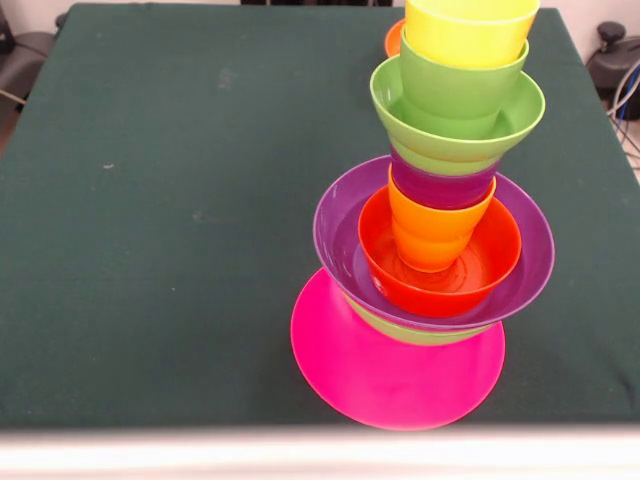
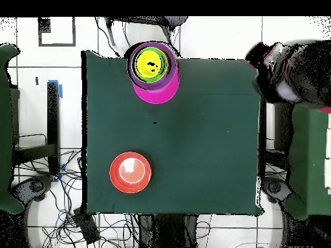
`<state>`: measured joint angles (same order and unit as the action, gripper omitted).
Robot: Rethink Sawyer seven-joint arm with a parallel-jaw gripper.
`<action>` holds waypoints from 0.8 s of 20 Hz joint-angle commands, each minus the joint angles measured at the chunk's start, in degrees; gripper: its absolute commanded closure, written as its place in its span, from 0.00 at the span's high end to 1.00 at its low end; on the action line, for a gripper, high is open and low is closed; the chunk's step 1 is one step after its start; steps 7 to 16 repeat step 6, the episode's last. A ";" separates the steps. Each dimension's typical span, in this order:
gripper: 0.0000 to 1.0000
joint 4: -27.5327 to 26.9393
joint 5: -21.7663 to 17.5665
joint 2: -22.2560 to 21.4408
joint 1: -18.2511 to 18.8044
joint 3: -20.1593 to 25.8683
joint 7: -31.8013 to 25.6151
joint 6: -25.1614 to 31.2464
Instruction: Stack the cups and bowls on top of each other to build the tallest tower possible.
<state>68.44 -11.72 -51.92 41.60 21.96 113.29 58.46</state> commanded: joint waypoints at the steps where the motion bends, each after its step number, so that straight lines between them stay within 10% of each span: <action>1: 1.00 16.65 -3.44 2.87 1.87 4.53 -15.90 -8.23; 16: 1.00 18.00 -4.56 6.50 4.09 6.41 -16.86 -10.78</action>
